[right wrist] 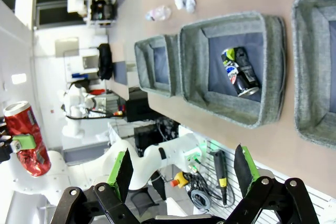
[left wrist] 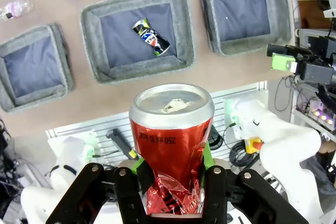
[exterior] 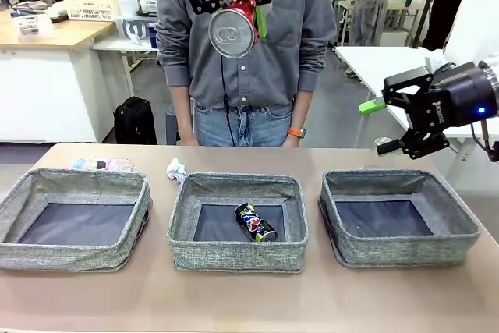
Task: Sort the waste into the appropriate baskets.
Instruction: Place the picked waste into the Fabric basket indicated by the person.
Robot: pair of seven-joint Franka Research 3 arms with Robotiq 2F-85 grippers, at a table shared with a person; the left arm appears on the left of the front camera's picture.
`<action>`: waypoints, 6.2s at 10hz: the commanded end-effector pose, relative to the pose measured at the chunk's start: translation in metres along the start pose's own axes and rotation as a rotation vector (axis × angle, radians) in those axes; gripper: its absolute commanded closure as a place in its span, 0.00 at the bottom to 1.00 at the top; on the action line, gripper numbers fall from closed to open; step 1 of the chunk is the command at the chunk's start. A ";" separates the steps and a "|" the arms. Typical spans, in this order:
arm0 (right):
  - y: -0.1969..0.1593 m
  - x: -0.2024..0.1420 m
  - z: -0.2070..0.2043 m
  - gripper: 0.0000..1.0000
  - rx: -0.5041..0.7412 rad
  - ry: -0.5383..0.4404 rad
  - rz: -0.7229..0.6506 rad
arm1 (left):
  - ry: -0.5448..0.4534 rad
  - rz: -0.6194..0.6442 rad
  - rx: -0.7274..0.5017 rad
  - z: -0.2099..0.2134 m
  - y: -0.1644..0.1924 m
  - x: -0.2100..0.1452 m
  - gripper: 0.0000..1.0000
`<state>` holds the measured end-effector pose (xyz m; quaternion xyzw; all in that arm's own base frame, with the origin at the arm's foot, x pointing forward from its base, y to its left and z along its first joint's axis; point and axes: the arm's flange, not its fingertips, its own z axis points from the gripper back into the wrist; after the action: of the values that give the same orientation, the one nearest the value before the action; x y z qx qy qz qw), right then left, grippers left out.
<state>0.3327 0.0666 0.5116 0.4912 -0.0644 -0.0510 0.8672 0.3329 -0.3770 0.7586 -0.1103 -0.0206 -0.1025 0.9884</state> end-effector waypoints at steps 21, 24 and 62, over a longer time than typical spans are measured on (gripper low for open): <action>0.001 0.002 0.001 0.00 0.001 0.010 0.006 | -0.009 0.036 -0.019 -0.114 0.050 0.012 0.68; 0.001 0.002 0.001 0.00 0.001 0.010 0.006 | 0.073 0.092 -0.050 -0.198 0.085 0.025 0.68; 0.001 0.002 0.001 0.00 0.001 0.010 0.006 | -0.130 0.336 -0.889 -0.187 0.391 -0.065 0.00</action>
<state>0.3336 0.0662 0.5117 0.4916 -0.0641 -0.0516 0.8669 0.3695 -0.0435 0.4770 -0.5304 0.0167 0.0610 0.8454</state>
